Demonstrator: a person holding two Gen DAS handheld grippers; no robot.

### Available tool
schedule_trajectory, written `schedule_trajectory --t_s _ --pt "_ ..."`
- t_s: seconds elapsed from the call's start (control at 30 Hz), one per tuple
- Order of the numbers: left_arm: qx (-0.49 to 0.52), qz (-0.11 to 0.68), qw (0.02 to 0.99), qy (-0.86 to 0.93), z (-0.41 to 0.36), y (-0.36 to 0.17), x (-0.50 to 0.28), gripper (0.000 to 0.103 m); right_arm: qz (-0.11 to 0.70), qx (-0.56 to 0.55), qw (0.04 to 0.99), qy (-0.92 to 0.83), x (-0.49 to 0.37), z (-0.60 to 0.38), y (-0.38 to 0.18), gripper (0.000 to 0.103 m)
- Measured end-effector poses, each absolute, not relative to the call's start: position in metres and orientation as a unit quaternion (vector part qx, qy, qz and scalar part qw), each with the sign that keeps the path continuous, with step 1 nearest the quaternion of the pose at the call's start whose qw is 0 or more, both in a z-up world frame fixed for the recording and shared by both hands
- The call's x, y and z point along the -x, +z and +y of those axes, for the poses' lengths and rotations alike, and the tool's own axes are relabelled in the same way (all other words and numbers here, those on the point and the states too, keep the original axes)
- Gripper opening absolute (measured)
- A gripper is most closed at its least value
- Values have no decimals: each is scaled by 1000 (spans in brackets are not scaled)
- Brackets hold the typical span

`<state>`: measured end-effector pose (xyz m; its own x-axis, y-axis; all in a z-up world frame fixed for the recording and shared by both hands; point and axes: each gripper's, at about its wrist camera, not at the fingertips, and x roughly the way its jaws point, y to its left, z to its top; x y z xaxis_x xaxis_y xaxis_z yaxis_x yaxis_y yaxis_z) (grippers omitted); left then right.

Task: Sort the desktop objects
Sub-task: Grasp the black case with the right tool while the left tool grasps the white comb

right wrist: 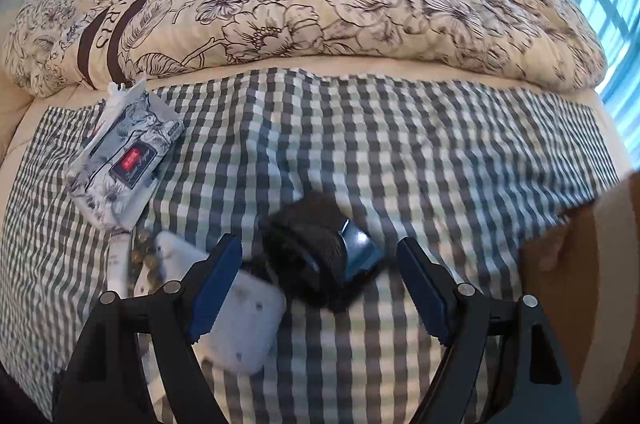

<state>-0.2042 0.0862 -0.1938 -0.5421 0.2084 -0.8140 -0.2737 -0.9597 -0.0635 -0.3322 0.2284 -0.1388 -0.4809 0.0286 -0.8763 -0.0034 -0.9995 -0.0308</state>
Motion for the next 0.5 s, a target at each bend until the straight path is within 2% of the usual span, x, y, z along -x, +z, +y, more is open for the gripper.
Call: schedule_trajectory --t_s 0.07,0.13,0.17,0.2,0.23,0.27,0.3,0.33,0.5 --pt "457 38 136 878 87 -194 204 101 -20 523 6 852 342 228 -149 80" --pt "452 40 141 880 87 -192 201 90 -21 533 12 846 349 232 -159 79" --pt "450 40 144 881 87 -190 200 78 -21 537 14 843 350 234 -163 79" --pt "447 40 149 881 87 -189 199 61 -21 540 14 841 351 236 -165 79" --pt "445 38 154 881 86 -187 199 54 -22 542 15 840 351 237 -167 75" --pt "444 36 156 881 84 -186 198 45 -24 543 18 839 351 237 -167 66" --pt "445 31 156 881 82 -185 197 35 -25 543 21 839 350 238 -168 64" --pt "444 24 159 881 78 -183 197 29 -25 542 23 840 349 238 -167 60" --pt "446 33 171 878 76 -177 190 21 -24 527 30 849 336 240 -156 55"
